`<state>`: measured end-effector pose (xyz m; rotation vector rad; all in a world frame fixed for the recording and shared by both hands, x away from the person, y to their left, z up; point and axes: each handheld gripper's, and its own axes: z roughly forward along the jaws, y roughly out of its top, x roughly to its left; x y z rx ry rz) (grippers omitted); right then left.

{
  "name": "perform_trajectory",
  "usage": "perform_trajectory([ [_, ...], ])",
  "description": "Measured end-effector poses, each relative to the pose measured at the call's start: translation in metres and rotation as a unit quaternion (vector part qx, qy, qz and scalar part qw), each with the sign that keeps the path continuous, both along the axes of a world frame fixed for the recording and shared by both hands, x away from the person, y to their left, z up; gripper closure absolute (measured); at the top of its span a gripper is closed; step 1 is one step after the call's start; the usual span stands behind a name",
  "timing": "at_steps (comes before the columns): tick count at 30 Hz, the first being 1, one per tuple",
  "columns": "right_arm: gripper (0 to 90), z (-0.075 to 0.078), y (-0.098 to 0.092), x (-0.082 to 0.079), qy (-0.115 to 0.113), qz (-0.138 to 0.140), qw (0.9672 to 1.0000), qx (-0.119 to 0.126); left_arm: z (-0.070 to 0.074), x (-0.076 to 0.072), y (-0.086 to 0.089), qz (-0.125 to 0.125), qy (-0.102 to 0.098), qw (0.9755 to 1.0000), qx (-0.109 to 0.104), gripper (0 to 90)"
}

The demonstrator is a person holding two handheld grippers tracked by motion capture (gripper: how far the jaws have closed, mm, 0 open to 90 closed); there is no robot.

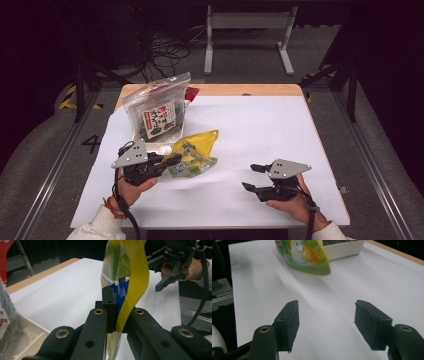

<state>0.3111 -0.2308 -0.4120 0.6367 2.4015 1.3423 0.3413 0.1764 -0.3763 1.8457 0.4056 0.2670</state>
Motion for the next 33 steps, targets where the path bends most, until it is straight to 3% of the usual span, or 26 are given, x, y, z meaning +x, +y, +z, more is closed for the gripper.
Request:
perform_trajectory([
  [2, 34.9, -0.005, -0.012, -0.003, 0.014, -0.013, 0.9998, -0.001, 0.003, 0.0, 0.004, 0.002, -0.004, 1.0, -0.001, 88.1],
  [7, 34.1, -0.013, -0.022, -0.002, 0.027, -0.032, 0.9991, -0.005, 0.013, 0.0, 0.016, 0.012, -0.018, 0.9998, -0.003, 88.1],
  [16, 32.7, -0.018, -0.029, -0.005, 0.033, -0.047, 0.9984, -0.002, 0.033, 0.007, 0.049, 0.052, -0.049, 0.9974, -0.01, 88.1],
  [27, 32.2, -0.022, -0.034, -0.01, 0.042, -0.06, 0.9973, 0.006, 0.04, 0.021, 0.068, 0.063, -0.058, 0.9958, -0.032, 88.5],
  [33, 32.0, -0.025, -0.036, -0.012, 0.046, -0.065, 0.9968, 0.004, 0.037, 0.032, 0.075, 0.067, -0.054, 0.9963, -0.005, 88.4],
])
